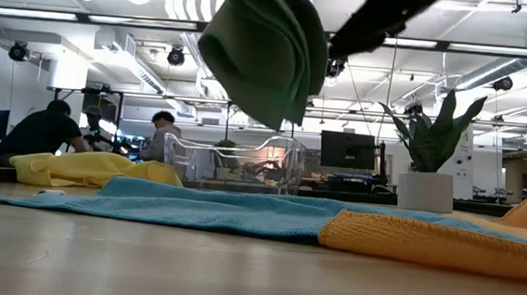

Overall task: Fold microfiber towels
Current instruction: Fold the green towel

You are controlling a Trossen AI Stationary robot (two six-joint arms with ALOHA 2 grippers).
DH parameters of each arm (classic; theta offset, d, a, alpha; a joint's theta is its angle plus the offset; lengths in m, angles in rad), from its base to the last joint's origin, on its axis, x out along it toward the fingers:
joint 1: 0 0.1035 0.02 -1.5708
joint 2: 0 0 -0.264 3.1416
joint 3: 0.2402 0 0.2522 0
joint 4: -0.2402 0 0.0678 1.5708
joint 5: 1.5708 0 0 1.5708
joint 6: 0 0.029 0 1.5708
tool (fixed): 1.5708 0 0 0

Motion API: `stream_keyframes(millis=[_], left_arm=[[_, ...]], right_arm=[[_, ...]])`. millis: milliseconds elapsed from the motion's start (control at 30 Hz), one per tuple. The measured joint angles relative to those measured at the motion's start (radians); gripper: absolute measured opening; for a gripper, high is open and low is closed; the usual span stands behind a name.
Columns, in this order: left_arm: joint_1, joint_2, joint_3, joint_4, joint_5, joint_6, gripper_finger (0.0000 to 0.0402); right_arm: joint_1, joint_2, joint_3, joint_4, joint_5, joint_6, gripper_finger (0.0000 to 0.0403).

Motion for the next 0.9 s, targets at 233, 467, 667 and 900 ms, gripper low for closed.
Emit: stream_keyframes(millis=[233,467,667,900], left_arm=[[-0.109,0.089,0.0,-0.011,-0.168,-0.138,0.0],[-0.132,0.188,-0.001,0.06,-0.285,-0.22,0.0],[-0.123,0.219,0.014,0.153,-0.352,-0.228,0.0],[-0.12,0.219,0.038,0.171,-0.353,-0.22,0.0]], right_arm=[[0.226,-0.065,-0.232,0.359,0.264,0.097,0.0325],[0.436,0.021,-0.343,0.749,0.543,-0.106,0.0325],[0.483,0.196,-0.301,0.825,0.709,-0.194,0.0325],[0.473,0.416,-0.137,0.832,1.161,-0.258,0.0325]])
